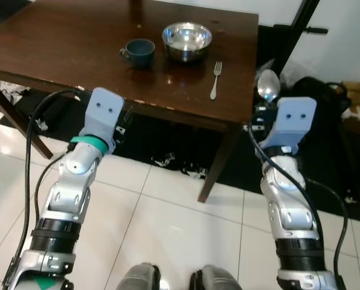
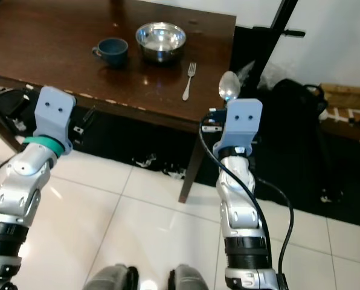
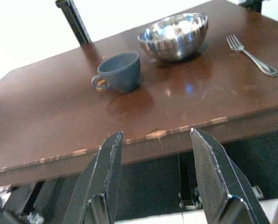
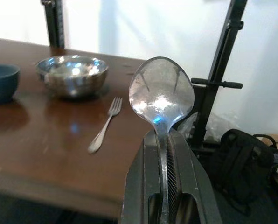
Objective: Setting the table
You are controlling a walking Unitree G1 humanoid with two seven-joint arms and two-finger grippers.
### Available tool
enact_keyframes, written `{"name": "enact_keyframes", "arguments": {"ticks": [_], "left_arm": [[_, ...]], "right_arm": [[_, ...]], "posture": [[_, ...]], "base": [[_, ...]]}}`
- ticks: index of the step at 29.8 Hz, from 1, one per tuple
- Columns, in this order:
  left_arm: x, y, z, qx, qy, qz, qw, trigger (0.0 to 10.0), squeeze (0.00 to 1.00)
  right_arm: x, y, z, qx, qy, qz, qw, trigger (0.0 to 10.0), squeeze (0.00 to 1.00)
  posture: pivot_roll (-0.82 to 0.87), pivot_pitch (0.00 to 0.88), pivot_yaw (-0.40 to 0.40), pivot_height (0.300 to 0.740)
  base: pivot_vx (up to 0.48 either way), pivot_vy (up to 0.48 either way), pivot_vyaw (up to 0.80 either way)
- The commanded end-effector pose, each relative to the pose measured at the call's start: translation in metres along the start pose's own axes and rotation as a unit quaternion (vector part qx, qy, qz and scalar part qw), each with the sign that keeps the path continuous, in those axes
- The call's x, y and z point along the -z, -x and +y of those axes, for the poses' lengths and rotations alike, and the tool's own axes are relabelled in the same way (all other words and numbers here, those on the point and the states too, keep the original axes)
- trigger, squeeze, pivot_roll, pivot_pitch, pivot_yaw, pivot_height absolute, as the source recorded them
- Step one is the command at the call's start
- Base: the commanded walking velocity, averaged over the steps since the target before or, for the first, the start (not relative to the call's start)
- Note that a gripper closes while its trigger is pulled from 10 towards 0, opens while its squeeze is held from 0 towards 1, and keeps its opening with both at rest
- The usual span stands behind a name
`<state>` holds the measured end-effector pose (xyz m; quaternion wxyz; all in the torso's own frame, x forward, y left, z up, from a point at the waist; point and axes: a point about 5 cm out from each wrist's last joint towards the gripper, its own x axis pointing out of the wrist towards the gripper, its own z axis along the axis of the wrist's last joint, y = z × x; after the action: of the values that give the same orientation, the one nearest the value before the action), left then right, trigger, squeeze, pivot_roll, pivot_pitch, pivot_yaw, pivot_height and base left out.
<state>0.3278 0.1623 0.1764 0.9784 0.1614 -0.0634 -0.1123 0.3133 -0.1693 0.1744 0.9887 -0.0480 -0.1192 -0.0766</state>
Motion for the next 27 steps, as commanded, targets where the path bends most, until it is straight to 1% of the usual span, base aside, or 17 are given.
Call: {"name": "enact_keyframes", "arguments": {"ticks": [1,4,18,26,27], "left_arm": [[-0.001,0.001,-0.006,0.016,0.003,-0.006,1.0,10.0,0.0],[-0.002,0.0,-0.014,0.034,0.009,-0.011,0.999,10.0,0.0],[-0.007,-0.003,-0.019,0.06,0.005,-0.021,0.998,10.0,0.0],[-0.011,-0.004,-0.021,0.07,0.006,-0.027,0.997,10.0,0.0],[-0.012,-0.002,-0.023,0.08,0.008,-0.028,0.996,10.0,0.0]], "right_arm": [[0.004,-0.001,-0.007,0.016,0.003,0.012,1.0,10.0,0.0],[0.005,0.001,-0.01,0.02,0.006,0.014,1.0,10.0,0.0],[0.007,0.0,-0.01,0.028,0.006,0.016,0.999,10.0,0.0],[0.008,-0.001,-0.01,0.028,0.008,0.019,0.999,10.0,0.0],[0.009,0.0,-0.01,0.026,0.012,0.024,0.999,10.0,0.0]], "posture": [[0.03,0.0,0.068,0.74],[0.03,0.0,0.069,0.74],[0.04,0.0,0.074,0.74],[0.04,0.0,0.073,0.74],[0.04,0.0,0.072,0.74]], "base": [[0.472,0.0,0.0],[0.472,0.0,0.0],[0.47,0.0,0.0],[0.0,0.0,0.0],[0.0,0.0,0.0]]}}
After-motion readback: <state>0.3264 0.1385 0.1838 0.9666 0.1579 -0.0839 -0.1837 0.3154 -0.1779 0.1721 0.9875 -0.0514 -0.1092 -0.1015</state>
